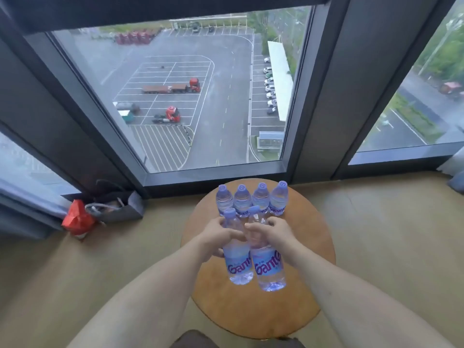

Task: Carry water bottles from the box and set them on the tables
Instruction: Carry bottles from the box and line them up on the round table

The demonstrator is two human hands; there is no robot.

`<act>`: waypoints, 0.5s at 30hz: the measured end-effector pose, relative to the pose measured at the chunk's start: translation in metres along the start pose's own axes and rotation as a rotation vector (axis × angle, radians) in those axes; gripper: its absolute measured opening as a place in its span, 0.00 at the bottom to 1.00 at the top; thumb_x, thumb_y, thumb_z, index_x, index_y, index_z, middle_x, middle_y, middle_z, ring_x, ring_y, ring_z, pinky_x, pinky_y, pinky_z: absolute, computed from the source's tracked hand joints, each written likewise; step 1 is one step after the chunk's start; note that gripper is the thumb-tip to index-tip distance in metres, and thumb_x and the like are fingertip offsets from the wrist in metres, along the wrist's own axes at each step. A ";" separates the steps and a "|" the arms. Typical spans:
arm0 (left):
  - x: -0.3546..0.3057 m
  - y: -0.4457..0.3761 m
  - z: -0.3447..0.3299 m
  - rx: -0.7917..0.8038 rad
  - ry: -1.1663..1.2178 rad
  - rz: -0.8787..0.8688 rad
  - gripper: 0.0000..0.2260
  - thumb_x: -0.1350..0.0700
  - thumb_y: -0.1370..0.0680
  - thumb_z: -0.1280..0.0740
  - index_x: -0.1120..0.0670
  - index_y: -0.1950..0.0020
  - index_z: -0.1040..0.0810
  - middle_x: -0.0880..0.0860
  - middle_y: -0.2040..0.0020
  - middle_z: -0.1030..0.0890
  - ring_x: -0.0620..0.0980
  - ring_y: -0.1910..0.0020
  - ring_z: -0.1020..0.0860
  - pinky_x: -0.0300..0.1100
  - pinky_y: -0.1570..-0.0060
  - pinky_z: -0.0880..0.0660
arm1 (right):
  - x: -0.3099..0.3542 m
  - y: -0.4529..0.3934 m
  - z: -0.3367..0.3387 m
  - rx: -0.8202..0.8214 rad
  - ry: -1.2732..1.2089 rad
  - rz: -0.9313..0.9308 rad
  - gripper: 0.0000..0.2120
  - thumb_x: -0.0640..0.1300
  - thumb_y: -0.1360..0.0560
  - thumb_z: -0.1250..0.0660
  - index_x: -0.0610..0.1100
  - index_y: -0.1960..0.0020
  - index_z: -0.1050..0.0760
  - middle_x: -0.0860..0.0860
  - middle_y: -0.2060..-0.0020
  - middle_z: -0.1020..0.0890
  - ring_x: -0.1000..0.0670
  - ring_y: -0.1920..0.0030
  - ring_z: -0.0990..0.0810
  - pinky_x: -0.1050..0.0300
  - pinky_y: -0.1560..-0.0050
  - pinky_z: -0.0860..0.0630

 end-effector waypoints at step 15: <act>0.030 -0.086 0.039 -0.249 -0.298 0.005 0.22 0.54 0.43 0.21 0.46 0.57 0.29 0.44 0.59 0.22 0.41 0.66 0.27 0.38 0.68 0.30 | -0.012 -0.086 -0.026 0.096 0.573 0.076 0.21 0.47 0.40 0.16 0.49 0.49 0.19 0.53 0.53 0.17 0.53 0.54 0.21 0.68 0.59 0.28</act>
Point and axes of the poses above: each hand's wrist, its own y-axis away from the middle knuckle, its own z-axis out of the back of the hand, x = y × z, the point moved 7 cm from there along -y, towards the middle knuckle
